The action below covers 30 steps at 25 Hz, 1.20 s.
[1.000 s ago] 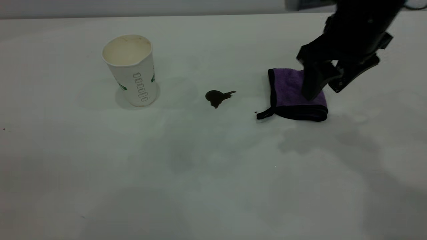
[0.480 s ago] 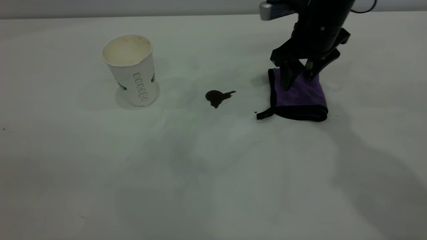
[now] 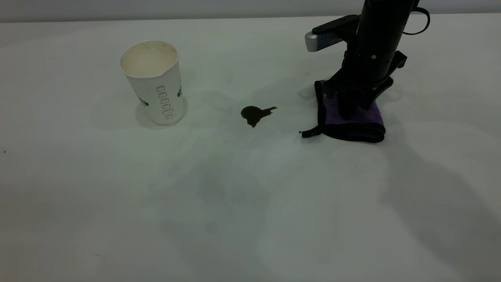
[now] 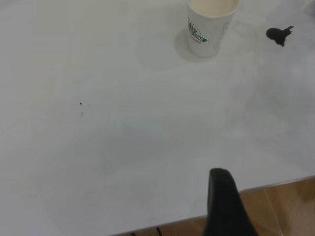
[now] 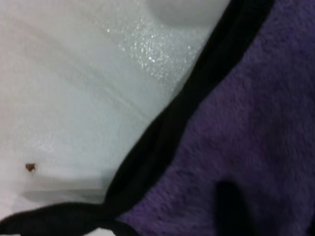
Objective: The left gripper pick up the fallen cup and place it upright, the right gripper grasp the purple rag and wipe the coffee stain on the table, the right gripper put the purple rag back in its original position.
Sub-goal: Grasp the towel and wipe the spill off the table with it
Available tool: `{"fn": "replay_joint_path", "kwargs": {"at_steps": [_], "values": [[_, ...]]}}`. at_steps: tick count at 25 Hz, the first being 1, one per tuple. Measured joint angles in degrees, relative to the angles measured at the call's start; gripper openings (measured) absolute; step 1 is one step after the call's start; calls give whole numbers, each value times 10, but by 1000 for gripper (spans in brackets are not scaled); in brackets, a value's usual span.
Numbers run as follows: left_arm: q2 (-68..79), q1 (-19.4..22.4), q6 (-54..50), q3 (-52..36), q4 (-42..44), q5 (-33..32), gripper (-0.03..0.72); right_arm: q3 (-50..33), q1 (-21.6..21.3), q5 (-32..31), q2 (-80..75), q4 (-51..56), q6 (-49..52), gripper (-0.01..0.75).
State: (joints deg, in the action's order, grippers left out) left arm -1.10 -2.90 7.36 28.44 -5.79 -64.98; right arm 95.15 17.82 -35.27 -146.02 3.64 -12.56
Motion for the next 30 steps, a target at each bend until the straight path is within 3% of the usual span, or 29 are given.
{"fn": "replay_joint_path", "kwargs": {"at_steps": [2,3,5,15,24,30], "values": [[0,0,0,0,0,0,501,2,1,3,-1,15,-1,133],[0,0,0,0,0,0,501,2,2,7,-2,27,-6,79],[0,0,0,0,0,0,501,3,6,18,-5,53,-29,48],[0,0,0,0,0,0,501,101,71,51,-61,197,-122,45],[0,0,0,0,0,0,501,165,146,17,-92,201,-127,45],[0,0,0,0,0,0,501,166,212,-56,-93,217,-127,45]]}}
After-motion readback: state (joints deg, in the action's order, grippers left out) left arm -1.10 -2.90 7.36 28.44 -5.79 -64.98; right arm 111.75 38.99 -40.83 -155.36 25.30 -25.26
